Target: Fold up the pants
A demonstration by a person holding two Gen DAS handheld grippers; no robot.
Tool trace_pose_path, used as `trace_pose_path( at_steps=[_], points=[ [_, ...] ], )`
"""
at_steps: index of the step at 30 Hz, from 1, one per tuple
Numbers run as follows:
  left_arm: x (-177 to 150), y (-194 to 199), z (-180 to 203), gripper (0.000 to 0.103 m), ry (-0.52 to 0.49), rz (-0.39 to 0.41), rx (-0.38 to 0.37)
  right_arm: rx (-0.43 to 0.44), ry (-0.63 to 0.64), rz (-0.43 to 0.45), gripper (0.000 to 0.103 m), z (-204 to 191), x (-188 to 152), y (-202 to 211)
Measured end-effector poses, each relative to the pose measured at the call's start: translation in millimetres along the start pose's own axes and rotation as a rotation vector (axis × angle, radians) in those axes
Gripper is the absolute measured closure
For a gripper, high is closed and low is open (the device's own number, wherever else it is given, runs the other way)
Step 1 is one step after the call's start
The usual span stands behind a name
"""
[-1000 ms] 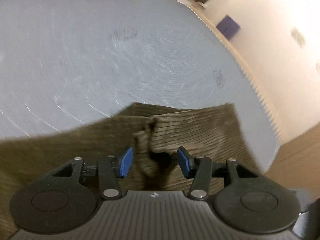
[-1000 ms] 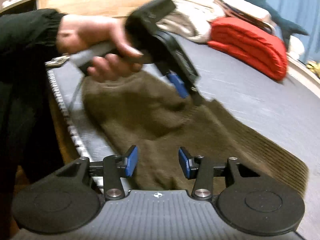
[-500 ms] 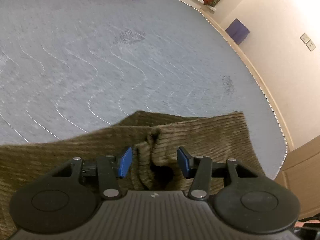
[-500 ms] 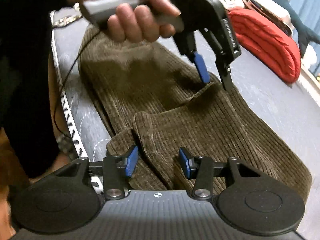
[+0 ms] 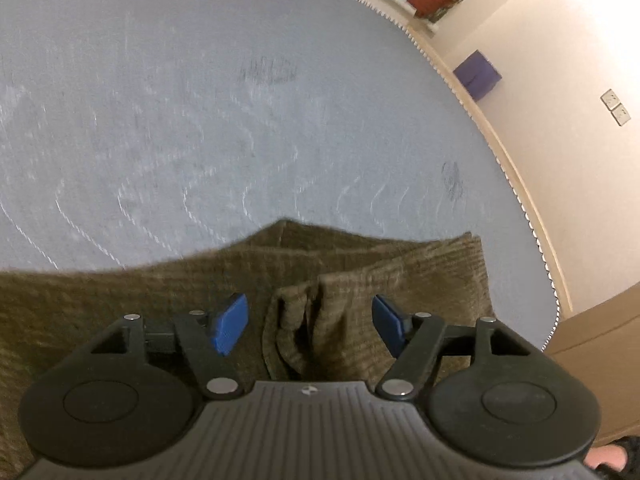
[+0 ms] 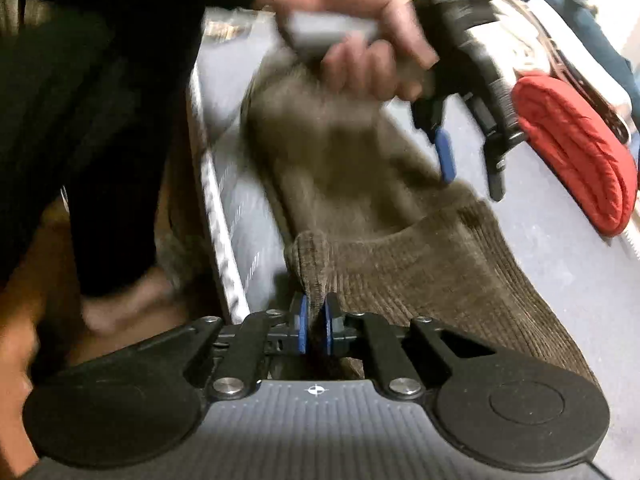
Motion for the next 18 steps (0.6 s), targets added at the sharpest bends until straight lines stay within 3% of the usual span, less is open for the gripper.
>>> trace_pose_path(
  at_steps=[3,5,7,10,12,14,16,18],
  points=[
    [-3.8,-9.5,-1.1,0.029,0.028,-0.040,-0.028,-0.023,0.003,0.018,0.068,-6.0,3.3,-4.9],
    [-4.6,-17.0,-1.4,0.028,0.012,-0.056,-0.012,-0.056,-0.004,0.040,0.041,-3.1,7.5,-3.5],
    [-5.8,-24.7,0.1,0.028,-0.019,-0.059,0.016,-0.083,0.023,0.036,0.039,-3.0,8.4,-7.1],
    [-7.4,-38.9,2.0,0.024,-0.057,-0.061,0.032,-0.103,0.063,0.008,0.043,-3.8,3.8,-19.2],
    [-9.6,-42.1,7.0,0.029,-0.115,-0.059,0.063,-0.105,0.066,-0.007,0.061,-2.0,0.5,-23.7],
    [-7.6,-36.2,12.7,0.074,-0.171,-0.068,0.070,-0.101,0.045,0.011,0.078,3.1,0.6,-18.8],
    [2.0,-14.8,22.7,0.081,-0.217,-0.005,0.040,-0.076,-0.010,0.050,0.087,11.9,4.7,-6.9],
    [10.6,7.3,32.0,0.082,-0.255,0.089,0.019,-0.079,-0.046,0.094,0.088,18.1,8.8,3.8]
  ],
)
Point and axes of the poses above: each gripper's, at about its wrist camera, not at the fingertips, and y roughly against the way its jaws point, z to its right, x to its top, the point moved 4 cm from there along -y, roughly the way its jaws point
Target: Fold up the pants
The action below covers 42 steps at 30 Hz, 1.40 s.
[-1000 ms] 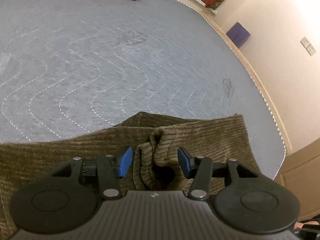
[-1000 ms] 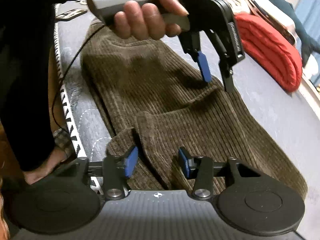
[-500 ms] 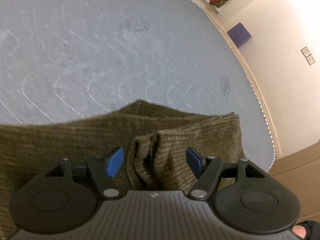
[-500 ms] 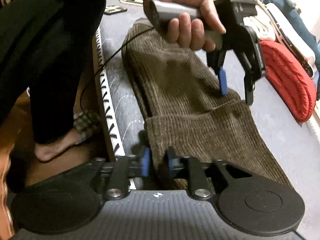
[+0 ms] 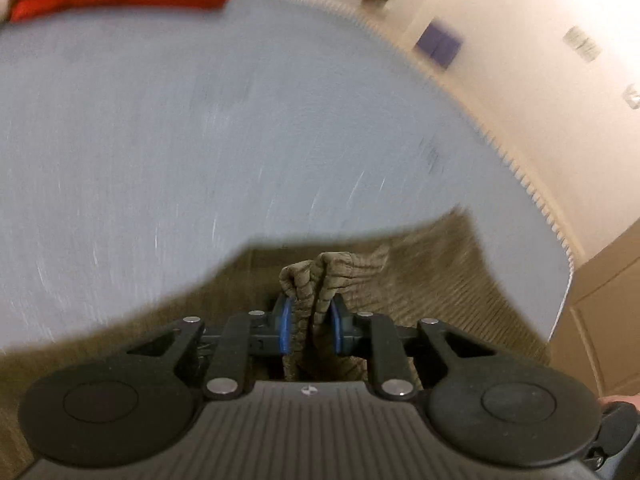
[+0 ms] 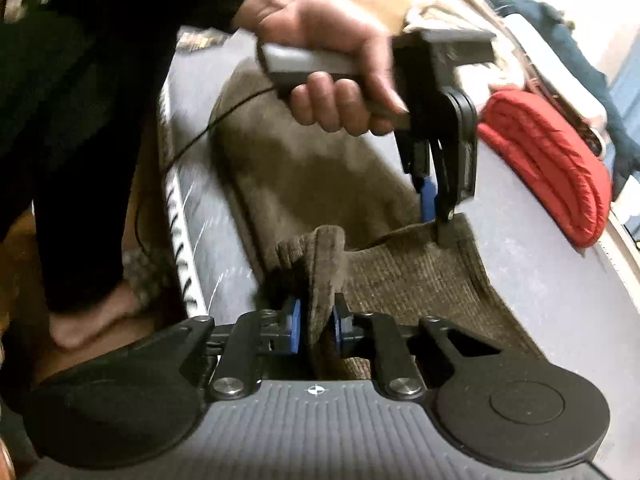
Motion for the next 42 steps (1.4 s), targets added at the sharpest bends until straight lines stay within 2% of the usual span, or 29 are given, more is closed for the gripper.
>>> trace_pose_path(
  at_steps=[3,6,7,9,11,12,14,16,18,19,21,22,23,25,27,28,29,33,36,37,39,41,42],
  points=[
    [3.3,2.8,-5.2,0.082,0.015,0.040,0.045,0.004,-0.063,0.059,0.088,5.5,6.3,7.8],
    [-7.8,-22.3,-18.3,0.074,0.013,-0.054,0.151,0.052,-0.137,0.036,0.086,4.5,5.8,0.6],
    [-8.8,-23.5,-23.0,0.072,0.021,-0.057,0.145,0.071,-0.141,0.000,0.079,2.7,3.9,-2.6],
    [-3.0,-9.6,-25.2,0.067,0.046,-0.003,0.157,0.092,-0.155,-0.034,0.074,4.3,-0.4,-0.4],
    [2.8,10.2,-16.1,0.066,-0.012,0.080,0.186,0.066,-0.258,-0.005,0.064,21.3,-1.0,12.4],
    [3.9,15.1,-11.2,0.066,-0.031,0.095,0.168,0.056,-0.338,0.017,0.061,34.1,-1.5,20.4],
    [1.6,19.5,-0.8,0.066,-0.053,0.103,0.086,0.013,-0.499,0.060,0.050,61.8,-7.7,37.5],
    [-2.8,14.8,14.6,0.066,-0.106,0.086,0.028,-0.073,-0.640,0.069,0.047,87.9,-21.1,49.1],
    [-9.8,0.7,20.0,0.066,-0.163,0.032,0.029,-0.190,-0.790,0.019,0.046,111.8,-42.7,54.7],
    [-15.2,-9.5,18.7,0.066,-0.188,-0.021,0.051,-0.246,-0.867,-0.024,0.046,122.3,-56.9,55.2],
    [-26.6,-29.6,9.4,0.076,-0.224,-0.126,0.133,-0.379,-1.016,-0.145,0.038,137.3,-89.7,56.5],
    [-29.9,-32.8,8.3,0.077,-0.245,-0.140,0.141,-0.424,-1.078,-0.211,0.030,141.7,-105.5,56.2],
    [-29.4,-30.9,10.8,0.077,-0.256,-0.132,0.141,-0.449,-1.146,-0.270,0.028,144.4,-122.7,55.7],
    [-26.3,-23.9,14.5,0.073,-0.250,-0.113,0.136,-0.431,-1.292,-0.313,0.027,146.2,-151.4,56.0],
    [-26.5,-14.8,22.4,0.067,-0.260,-0.084,0.128,-0.402,-1.411,-0.311,0.022,146.9,-170.2,57.5],
    [-27.7,-10.1,27.5,0.060,-0.269,-0.069,0.122,-0.394,-1.451,-0.302,0.020,146.6,-175.8,58.4],
    [-28.9,-6.7,31.5,0.055,-0.273,-0.058,0.113,-0.387,-1.473,-0.297,0.020,146.6,-178.4,58.4],
    [-29.9,-1.4,41.0,0.055,-0.259,-0.056,0.068,-0.346,-1.507,-0.277,0.020,145.0,-175.9,53.8],
    [-32.8,-1.7,44.3,0.055,-0.203,-0.083,-0.002,-0.305,-1.506,-0.263,0.020,141.5,-170.2,48.3],
    [-35.5,-6.6,41.5,0.056,-0.194,-0.118,0.011,-0.312,-1.497,-0.270,0.023,140.4,-168.5,47.8],
    [-49.3,-27.6,31.5,0.068,-0.220,-0.216,0.104,-0.337,-1.497,-0.280,0.035,141.5,-166.2,52.7],
    [-51.7,-30.8,35.7,0.066,-0.272,-0.218,0.121,-0.352,-1.515,-0.272,0.049,142.2,-166.6,56.4],
    [-49.8,-27.9,38.3,0.064,-0.270,-0.209,0.123,-0.354,-1.512,-0.269,0.052,142.9,-164.6,58.0]
  ],
)
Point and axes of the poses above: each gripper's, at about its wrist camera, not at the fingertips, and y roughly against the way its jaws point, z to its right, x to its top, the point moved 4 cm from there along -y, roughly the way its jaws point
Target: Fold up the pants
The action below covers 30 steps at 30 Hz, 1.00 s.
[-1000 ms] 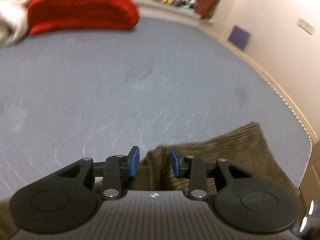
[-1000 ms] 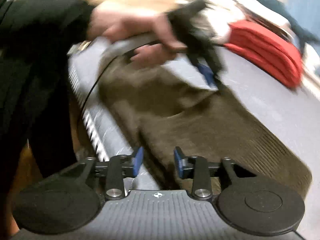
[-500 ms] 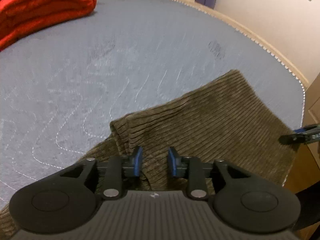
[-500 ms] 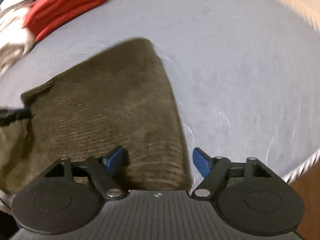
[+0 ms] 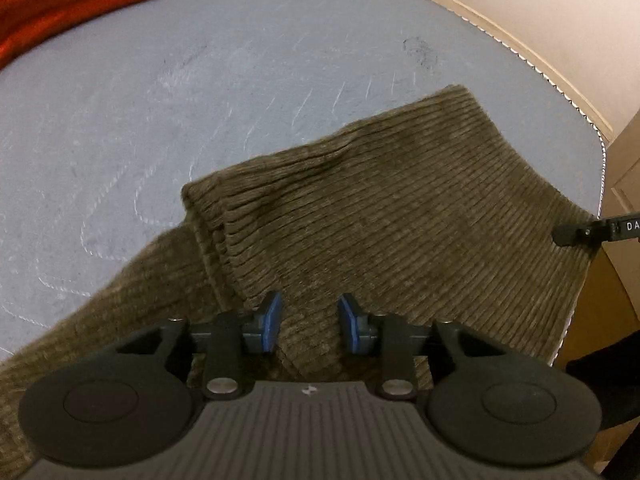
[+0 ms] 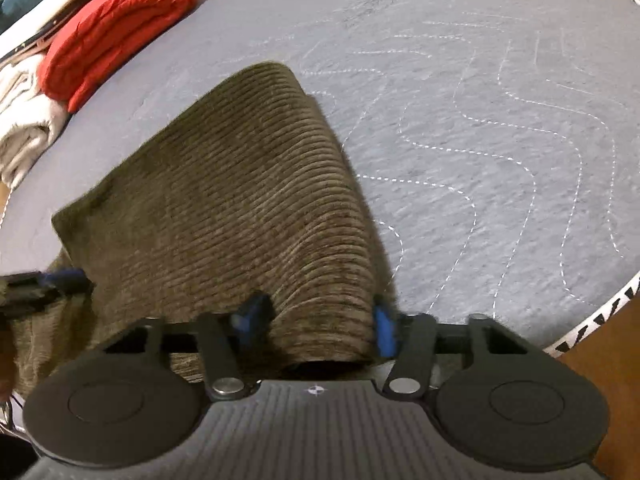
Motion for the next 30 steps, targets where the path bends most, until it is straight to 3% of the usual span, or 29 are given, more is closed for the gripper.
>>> trace_pose_path(
  at_steps=[2,4,12,15,17,20,23,25,28,30],
  points=[
    [3.6,9.8,4.5,0.050,-0.001,0.033,0.013,0.002,0.022,0.012,0.061,-4.1,2.2,5.3],
    [6.0,19.5,10.9,0.037,-0.035,0.075,0.049,0.004,0.057,0.038,0.064,-12.6,3.5,13.5],
    [8.0,27.9,17.1,0.033,-0.023,0.121,0.035,-0.009,0.258,0.167,0.068,-49.9,-2.4,42.6],
    [16.6,43.0,15.1,0.028,0.047,0.179,-0.041,0.005,0.422,0.267,0.069,-82.8,-11.6,60.9],
    [24.2,56.6,10.1,0.019,0.131,0.235,-0.134,0.028,0.552,0.331,0.069,-109.7,-24.4,74.0],
    [32.0,78.9,0.3,0.018,0.262,0.308,-0.314,0.073,0.753,0.412,0.069,-150.2,-51.5,83.4],
    [33.6,86.8,-0.5,0.010,0.307,0.303,-0.456,0.106,0.933,0.464,0.069,-183.9,-81.2,89.2],
    [32.0,86.0,5.1,0.010,0.278,0.277,-0.479,0.122,1.022,0.485,0.069,-203.3,-97.3,89.6],
    [27.2,83.1,7.8,0.010,0.255,0.250,-0.437,0.155,1.127,0.506,0.069,-225.8,-117.7,91.0],
    [22.2,80.6,1.5,0.019,0.270,0.235,-0.404,0.194,1.168,0.495,0.069,-245.1,-127.1,90.7]
  ],
)
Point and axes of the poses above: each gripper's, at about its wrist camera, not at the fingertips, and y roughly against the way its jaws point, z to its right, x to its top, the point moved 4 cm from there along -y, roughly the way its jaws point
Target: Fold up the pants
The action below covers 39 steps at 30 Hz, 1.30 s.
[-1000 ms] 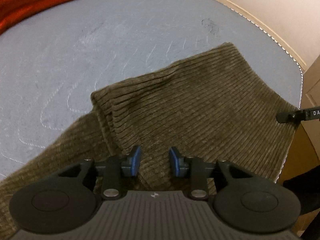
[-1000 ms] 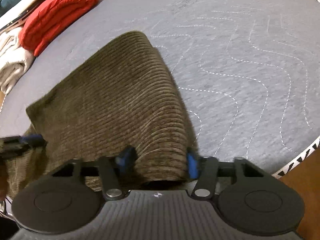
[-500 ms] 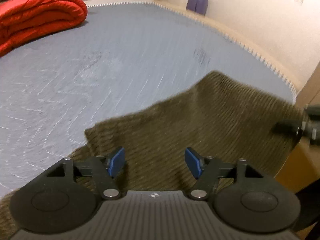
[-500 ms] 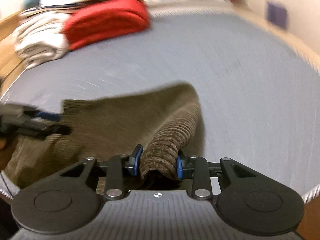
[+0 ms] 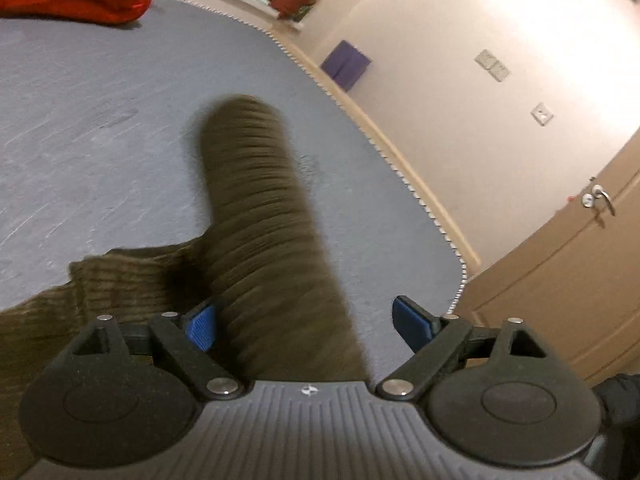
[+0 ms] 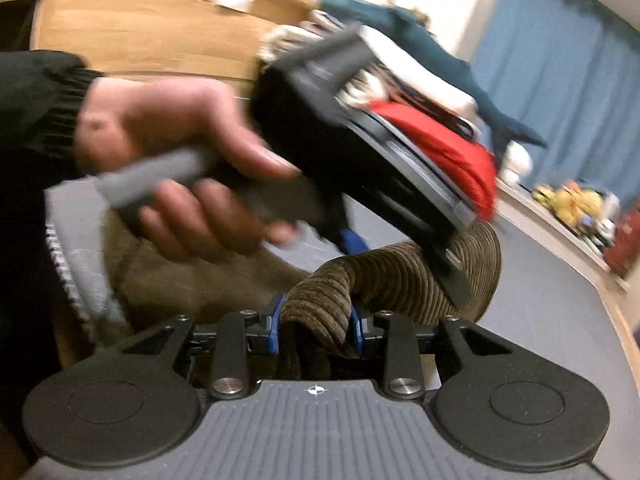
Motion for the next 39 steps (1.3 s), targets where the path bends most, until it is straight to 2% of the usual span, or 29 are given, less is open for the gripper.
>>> trace_pose_path(
  at_steps=[1,2,3,6,9,12,13,15,17,19,21,22,23,25,30,31,33,34,35,36,37,38,39],
  points=[
    [-1.8,1.2,-6.8,0.041,0.004,-0.008,0.058,0.020,0.012,0.002,0.070,-6.0,2.2,-1.8],
    [-4.0,3.2,-15.1,0.074,0.004,-0.022,0.129,0.036,0.027,0.005,0.070,-12.9,5.1,-3.7],
    [-6.0,5.9,-23.0,0.082,0.003,-0.036,0.177,0.053,0.037,0.009,0.070,-18.3,8.4,-6.9],
    [-12.2,27.7,-44.5,0.083,0.016,-0.035,0.228,0.130,-0.008,-0.015,0.068,-19.5,18.0,-14.0],
    [-17.6,64.1,-62.7,0.083,0.025,0.008,0.250,0.267,-0.138,0.059,0.064,-0.9,43.6,-2.2],
    [-30.2,112.1,-96.5,0.082,0.090,0.041,0.299,0.375,-0.289,0.139,0.045,29.6,65.1,2.2],
    [-33.7,127.3,-107.5,0.082,0.116,0.050,0.318,0.371,-0.335,0.162,0.036,42.3,67.4,0.3],
    [-42.0,156.9,-129.4,0.079,0.159,0.071,0.369,0.336,-0.430,0.163,0.030,63.7,66.9,-15.1],
    [-49.2,185.1,-152.1,0.059,0.210,0.088,0.439,0.304,-0.514,0.100,0.023,80.0,53.8,-43.4],
    [-56.8,206.9,-174.0,0.049,0.279,0.098,0.500,0.291,-0.578,-0.016,0.021,86.5,35.4,-76.5],
    [-64.0,218.4,-193.7,0.030,0.348,0.083,0.562,0.317,-0.656,-0.148,0.021,84.0,11.5,-111.7],
    [-63.9,222.0,-205.7,0.012,0.370,0.074,0.597,0.328,-0.700,-0.200,0.021,83.8,1.9,-125.9],
    [-65.0,223.8,-213.2,0.004,0.373,0.066,0.634,0.359,-0.749,-0.252,0.021,82.1,-7.3,-140.3],
    [-64.7,226.6,-223.1,0.002,0.390,0.042,0.628,0.416,-0.834,-0.320,0.018,77.6,-18.4,-161.8],
    [-79.2,217.1,-255.6,0.002,0.501,0.008,0.495,0.567,-1.000,-0.371,0.017,72.6,-26.6,-190.7],
    [-83.9,208.5,-260.4,0.002,0.520,-0.003,0.464,0.584,-1.007,-0.373,0.014,68.2,-27.1,-191.0],
    [-88.8,194.5,-259.2,0.006,0.533,-0.007,0.404,0.572,-1.008,-0.368,0.017,68.1,-26.0,-198.1],
    [-86.8,190.0,-256.5,0.016,0.517,-0.008,0.387,0.552,-1.014,-0.360,0.027,67.5,-26.9,-199.2],
    [-84.3,186.2,-253.9,0.021,0.493,-0.007,0.400,0.536,-1.016,-0.356,0.040,67.8,-28.1,-199.9],
    [-82.5,182.3,-251.8,0.024,0.470,-0.010,0.422,0.512,-1.005,-0.346,0.046,67.8,-26.2,-196.1],
    [-79.4,177.7,-246.7,0.032,0.449,-0.011,0.439,0.499,-0.990,-0.328,0.056,67.2,-25.6,-192.2],
    [-74.4,175.3,-242.0,0.042,0.423,-0.003,0.443,0.494,-0.978,-0.305,0.061,67.3,-22.2,-186.9],
    [-67.4,175.1,-233.1,0.045,0.400,0.018,0.427,0.487,-0.963,-0.276,0.062,68.7,-17.4,-181.1]
  ],
)
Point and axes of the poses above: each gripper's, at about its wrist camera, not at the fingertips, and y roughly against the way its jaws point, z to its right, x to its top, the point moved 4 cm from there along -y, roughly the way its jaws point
